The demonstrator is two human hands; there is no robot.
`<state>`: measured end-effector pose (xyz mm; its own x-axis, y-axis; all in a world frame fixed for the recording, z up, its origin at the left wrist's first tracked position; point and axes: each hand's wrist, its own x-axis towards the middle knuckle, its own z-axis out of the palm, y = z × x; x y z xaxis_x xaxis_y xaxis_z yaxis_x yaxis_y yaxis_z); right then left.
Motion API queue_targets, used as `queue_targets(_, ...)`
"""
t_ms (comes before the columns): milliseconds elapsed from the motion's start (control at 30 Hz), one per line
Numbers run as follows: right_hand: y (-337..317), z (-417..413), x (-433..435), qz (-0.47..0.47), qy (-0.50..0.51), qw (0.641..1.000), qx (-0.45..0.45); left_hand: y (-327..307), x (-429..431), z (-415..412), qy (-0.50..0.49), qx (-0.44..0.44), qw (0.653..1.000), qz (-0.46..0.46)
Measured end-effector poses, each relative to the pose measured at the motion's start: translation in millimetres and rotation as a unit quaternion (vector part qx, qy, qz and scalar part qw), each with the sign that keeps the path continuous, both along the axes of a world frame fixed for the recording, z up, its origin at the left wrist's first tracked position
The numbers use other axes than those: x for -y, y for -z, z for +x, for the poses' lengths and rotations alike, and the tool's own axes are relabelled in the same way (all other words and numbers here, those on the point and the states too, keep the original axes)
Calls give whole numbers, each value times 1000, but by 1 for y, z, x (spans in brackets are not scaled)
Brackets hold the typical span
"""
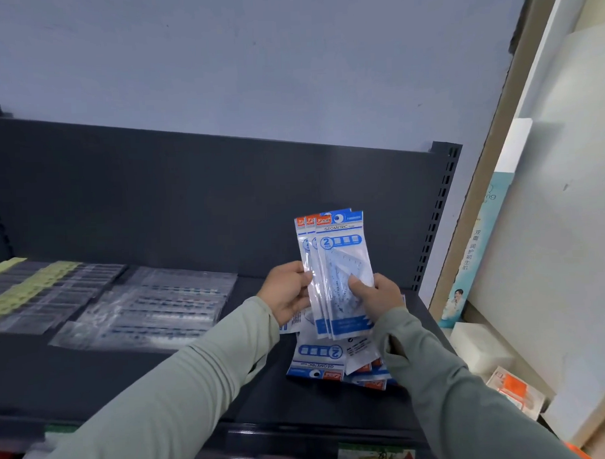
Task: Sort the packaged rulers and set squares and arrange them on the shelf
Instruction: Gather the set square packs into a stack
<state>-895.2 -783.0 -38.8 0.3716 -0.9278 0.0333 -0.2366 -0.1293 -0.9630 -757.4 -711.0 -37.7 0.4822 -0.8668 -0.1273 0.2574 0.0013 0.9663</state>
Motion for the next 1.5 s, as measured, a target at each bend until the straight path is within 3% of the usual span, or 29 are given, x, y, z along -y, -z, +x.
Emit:
queue_targets(133, 0, -3, 3, 29, 16, 999, 34, -3, 1, -9, 39, 22, 999, -20)
queue_targets(233, 0, -11, 8, 12, 31, 999, -13, 6, 4, -5, 29, 221, 972, 73)
queue_targets(333, 2, -19, 11, 16, 52, 998, -24, 15, 3, -5, 86, 457, 854, 235)
queue_targets(400, 6, -21, 12, 21, 66, 997, -22, 21, 2, -8, 112, 531, 781, 308)
queue_targets(433, 7, -22, 12, 22, 68, 997, -23, 23, 2, -9, 104, 529, 780, 319)
queue_targets(533, 9, -21, 13, 27, 68, 997, -14, 28, 3, -8, 86, 448, 842, 289)
queue_targets(733, 7, -21, 11, 15, 57, 998, 12, 27, 0, 6, 31, 312, 930, 190)
queue_targets(967, -2, -17, 6, -36, 15, 998, 56, -1, -11, 35, 22, 344, 925, 160)
queue_targets(1167, -11, -11, 0, -146, -59, 987, -1, -20, -22, 48, 117, 440, 873, 177)
queue_targets(1300, -14, -3, -1, -251, -84, 962, -72, -23, -30, 50, 113, 413, 895, 124)
queue_targets(1400, -14, -1, -3, -228, -103, 965, -80, -23, -35, 47, 126, 353, 922, 97)
queue_targets(1500, -15, -3, -2, -219, -118, 966, -75, -23, -36, 46, 138, 341, 926, 85)
